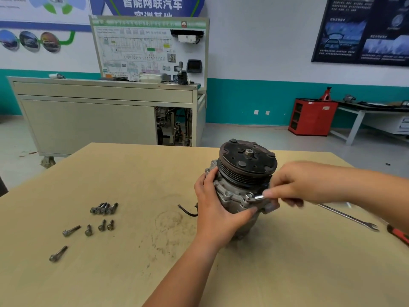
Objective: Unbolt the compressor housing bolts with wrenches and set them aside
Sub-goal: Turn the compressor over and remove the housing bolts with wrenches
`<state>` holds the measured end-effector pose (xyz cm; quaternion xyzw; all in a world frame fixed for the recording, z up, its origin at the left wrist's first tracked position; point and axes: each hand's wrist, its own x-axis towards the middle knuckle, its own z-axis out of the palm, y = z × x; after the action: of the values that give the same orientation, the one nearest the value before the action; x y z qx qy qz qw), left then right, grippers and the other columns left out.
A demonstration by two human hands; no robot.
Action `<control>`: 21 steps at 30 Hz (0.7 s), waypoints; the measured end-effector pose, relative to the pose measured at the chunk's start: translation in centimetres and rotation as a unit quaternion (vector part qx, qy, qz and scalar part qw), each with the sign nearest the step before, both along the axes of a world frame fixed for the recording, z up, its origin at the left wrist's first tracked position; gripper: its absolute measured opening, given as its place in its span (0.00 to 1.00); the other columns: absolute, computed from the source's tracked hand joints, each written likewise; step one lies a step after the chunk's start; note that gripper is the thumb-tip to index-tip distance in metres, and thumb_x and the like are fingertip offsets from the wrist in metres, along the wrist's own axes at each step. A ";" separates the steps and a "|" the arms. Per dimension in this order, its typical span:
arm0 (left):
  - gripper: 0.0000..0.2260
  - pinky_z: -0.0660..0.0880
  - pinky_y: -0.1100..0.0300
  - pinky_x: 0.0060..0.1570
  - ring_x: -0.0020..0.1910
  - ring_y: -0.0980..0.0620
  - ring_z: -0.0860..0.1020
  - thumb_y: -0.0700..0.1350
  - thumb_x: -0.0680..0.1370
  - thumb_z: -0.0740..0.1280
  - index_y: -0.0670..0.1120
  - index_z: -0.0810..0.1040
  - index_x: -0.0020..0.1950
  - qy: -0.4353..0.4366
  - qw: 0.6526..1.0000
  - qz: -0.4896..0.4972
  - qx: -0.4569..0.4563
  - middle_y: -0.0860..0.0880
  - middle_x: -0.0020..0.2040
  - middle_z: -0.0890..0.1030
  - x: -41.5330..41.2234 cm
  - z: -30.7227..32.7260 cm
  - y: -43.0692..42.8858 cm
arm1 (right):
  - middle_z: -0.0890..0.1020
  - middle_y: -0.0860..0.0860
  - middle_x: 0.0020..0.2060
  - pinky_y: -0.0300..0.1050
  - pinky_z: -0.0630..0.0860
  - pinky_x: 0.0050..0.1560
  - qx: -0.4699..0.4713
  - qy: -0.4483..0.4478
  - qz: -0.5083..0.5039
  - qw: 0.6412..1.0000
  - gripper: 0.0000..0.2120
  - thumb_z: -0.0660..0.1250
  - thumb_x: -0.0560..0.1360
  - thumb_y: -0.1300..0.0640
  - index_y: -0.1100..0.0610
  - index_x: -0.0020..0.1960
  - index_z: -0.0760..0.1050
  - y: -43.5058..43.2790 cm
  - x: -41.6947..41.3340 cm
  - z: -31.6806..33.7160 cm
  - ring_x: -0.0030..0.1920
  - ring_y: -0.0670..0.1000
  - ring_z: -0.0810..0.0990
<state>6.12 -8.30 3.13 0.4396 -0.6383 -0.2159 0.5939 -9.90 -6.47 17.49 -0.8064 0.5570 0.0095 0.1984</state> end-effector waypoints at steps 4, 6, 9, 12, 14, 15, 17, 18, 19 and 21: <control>0.44 0.59 0.73 0.67 0.68 0.64 0.60 0.62 0.56 0.74 0.68 0.53 0.66 -0.009 1.000 0.002 0.013 0.56 0.69 0.57 0.1 0.2 0.3 | 0.79 0.42 0.41 0.37 0.71 0.43 -0.056 0.039 0.051 0.996 0.11 0.61 0.77 0.45 0.49 0.48 0.79 -1.2 -1.5 -0.7 0.43 0.43 0.76; 0.46 0.60 0.61 0.72 0.70 0.61 0.59 0.57 0.59 0.79 0.66 0.52 0.68 -0.017 1.000 0.007 0.014 0.54 0.70 0.57 0.0 0.5 0.5 | 0.77 0.41 0.37 0.37 0.71 0.43 -0.009 -0.022 0.053 0.998 0.11 0.59 0.77 0.44 0.46 0.48 0.79 -1.0 -3.4 -1.1 0.41 0.42 0.75; 0.43 0.57 0.50 0.74 0.74 0.52 0.55 0.51 0.65 0.78 0.61 0.54 0.70 -0.030 0.996 0.074 -0.050 0.47 0.73 0.56 -0.5 0.8 2.1 | 0.76 0.41 0.33 0.34 0.73 0.41 0.069 -0.178 -0.018 0.981 0.14 0.58 0.75 0.41 0.42 0.50 0.80 -0.8 -7.4 -2.5 0.36 0.39 0.74; 0.27 0.68 0.49 0.66 0.70 0.48 0.65 0.52 0.71 0.71 0.52 0.66 0.68 -0.036 0.962 0.016 -0.269 0.47 0.68 0.65 -2.9 -0.6 4.7 | 0.73 0.47 0.30 0.38 0.68 0.34 0.053 -0.294 -0.187 0.936 0.14 0.58 0.80 0.53 0.55 0.50 0.81 -2.2 -10.4 -7.8 0.31 0.44 0.71; 0.19 0.71 0.60 0.59 0.61 0.57 0.72 0.54 0.73 0.70 0.52 0.72 0.62 -0.103 0.950 -0.051 -0.289 0.53 0.60 0.72 -5.9 -1.9 6.0 | 0.71 0.51 0.31 0.39 0.62 0.31 0.007 -0.321 -0.295 0.900 0.13 0.58 0.81 0.59 0.63 0.49 0.79 -3.8 -10.9 -11.5 0.31 0.48 0.67; 0.19 0.70 0.65 0.56 0.58 0.60 0.73 0.55 0.70 0.71 0.55 0.74 0.59 -0.170 0.945 -0.068 -0.270 0.57 0.57 0.73 -7.5 -2.4 6.1 | 0.71 0.52 0.31 0.41 0.62 0.32 -0.025 -0.319 -0.327 0.889 0.12 0.58 0.80 0.60 0.65 0.48 0.78 -4.8 -10.6 -13.0 0.32 0.49 0.68; 0.22 0.67 0.67 0.60 0.62 0.60 0.72 0.57 0.68 0.71 0.57 0.76 0.61 -0.325 0.933 -0.075 -0.136 0.57 0.61 0.72 -10.4 -2.8 6.0 | 0.75 0.54 0.33 0.44 0.61 0.35 -0.094 -0.266 -0.342 0.896 0.10 0.59 0.79 0.63 0.64 0.43 0.77 -6.8 -10.2 -15.2 0.36 0.53 0.71; 0.24 0.62 0.64 0.66 0.69 0.57 0.66 0.54 0.71 0.70 0.53 0.73 0.66 -0.373 0.921 -0.094 -0.059 0.53 0.67 0.69 -11.6 -3.2 5.5 | 0.76 0.55 0.34 0.44 0.61 0.35 -0.118 -0.231 -0.346 0.902 0.10 0.60 0.78 0.63 0.63 0.41 0.76 -7.8 -10.0 -16.1 0.38 0.54 0.73; 0.27 0.55 0.59 0.71 0.74 0.54 0.58 0.51 0.74 0.68 0.49 0.68 0.71 -0.389 0.911 -0.137 0.025 0.50 0.72 0.63 -12.5 -3.6 5.0 | 0.77 0.56 0.35 0.44 0.61 0.34 -0.135 -0.197 -0.353 0.905 0.11 0.60 0.78 0.62 0.61 0.39 0.76 -8.6 -9.7 -16.9 0.40 0.56 0.74; 0.31 0.47 0.52 0.74 0.77 0.50 0.50 0.47 0.75 0.67 0.44 0.59 0.76 -0.413 0.887 -0.167 0.119 0.47 0.75 0.58 -13.8 -4.3 4.1 | 0.79 0.60 0.44 0.45 0.63 0.37 -0.166 -0.158 -0.366 0.902 0.09 0.60 0.78 0.63 0.62 0.46 0.79 -9.9 -9.3 -18.4 0.46 0.60 0.77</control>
<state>-7.63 -4.23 -1.20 0.4430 -0.8597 -0.1850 0.1745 -19.23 -16.38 -0.93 -0.5583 0.7676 -0.2837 0.1365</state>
